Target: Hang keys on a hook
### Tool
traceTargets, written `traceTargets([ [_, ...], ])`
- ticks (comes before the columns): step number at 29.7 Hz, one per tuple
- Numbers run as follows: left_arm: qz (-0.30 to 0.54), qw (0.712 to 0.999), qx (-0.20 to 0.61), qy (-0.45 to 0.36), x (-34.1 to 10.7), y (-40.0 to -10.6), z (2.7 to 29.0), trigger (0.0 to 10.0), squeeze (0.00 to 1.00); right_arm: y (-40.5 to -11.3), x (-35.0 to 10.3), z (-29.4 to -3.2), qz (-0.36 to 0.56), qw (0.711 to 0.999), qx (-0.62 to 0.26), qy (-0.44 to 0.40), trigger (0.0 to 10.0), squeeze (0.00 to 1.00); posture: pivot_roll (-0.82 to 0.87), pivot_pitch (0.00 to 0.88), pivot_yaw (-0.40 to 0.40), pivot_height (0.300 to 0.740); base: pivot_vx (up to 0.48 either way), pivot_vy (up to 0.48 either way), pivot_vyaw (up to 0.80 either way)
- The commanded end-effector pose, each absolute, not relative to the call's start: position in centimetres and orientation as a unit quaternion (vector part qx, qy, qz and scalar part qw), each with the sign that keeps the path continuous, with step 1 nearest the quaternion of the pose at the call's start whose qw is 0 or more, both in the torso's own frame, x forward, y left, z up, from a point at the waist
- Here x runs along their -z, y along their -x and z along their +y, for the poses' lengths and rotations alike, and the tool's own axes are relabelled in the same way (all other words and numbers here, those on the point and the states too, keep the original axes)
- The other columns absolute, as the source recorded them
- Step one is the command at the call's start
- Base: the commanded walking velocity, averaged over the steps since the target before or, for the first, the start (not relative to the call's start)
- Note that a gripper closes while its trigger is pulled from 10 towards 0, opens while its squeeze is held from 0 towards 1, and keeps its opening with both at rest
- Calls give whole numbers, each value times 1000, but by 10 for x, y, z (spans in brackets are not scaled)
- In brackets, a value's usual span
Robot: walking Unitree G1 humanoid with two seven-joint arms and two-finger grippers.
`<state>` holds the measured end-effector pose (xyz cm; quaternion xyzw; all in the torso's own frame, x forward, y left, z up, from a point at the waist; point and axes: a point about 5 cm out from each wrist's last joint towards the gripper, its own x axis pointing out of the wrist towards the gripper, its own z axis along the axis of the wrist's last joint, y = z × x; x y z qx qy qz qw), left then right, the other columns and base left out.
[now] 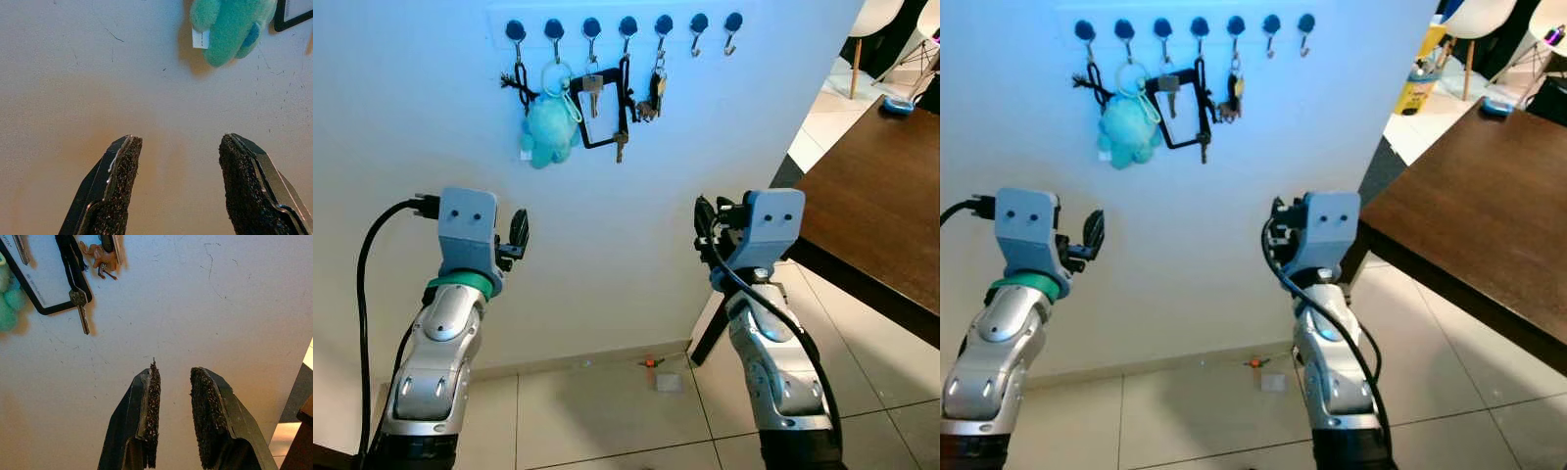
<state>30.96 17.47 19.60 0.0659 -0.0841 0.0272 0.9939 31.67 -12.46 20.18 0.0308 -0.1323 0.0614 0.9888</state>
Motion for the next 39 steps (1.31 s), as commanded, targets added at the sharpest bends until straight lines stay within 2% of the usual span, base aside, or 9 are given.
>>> traceTargets([
  [1, -74, 994, -30, -71, -192, -309, 177, 10000, 0, -317, -197, -124, -120, 990, -63, -37, 10000, 0, -74, 81, 62, 740, 0, 0, 0],
  [22, -79, 993, -23, -85, -196, -308, 176, 10000, 0, -318, -199, -123, -118, 990, -62, -34, 10000, 0, -73, 83, 61, 740, 0, 0, 0],
  [27, -79, 993, -4, -93, -204, -302, 171, 10000, 0, -316, -206, -126, -134, 989, -53, -28, 10000, 0, -75, 86, 62, 740, 0, 0, 0],
  [33, -79, 991, 58, -96, -211, -280, 158, 10000, 0, -307, -215, -125, -156, 985, -73, -6, 10000, 0, -69, 88, 64, 740, 0, 0, 0],
  [39, -66, 993, 60, -79, -209, -281, 157, 10000, 0, -307, -214, -123, -154, 985, -77, -3, 10000, 0, -71, 85, 63, 740, 0, 0, 0],
])
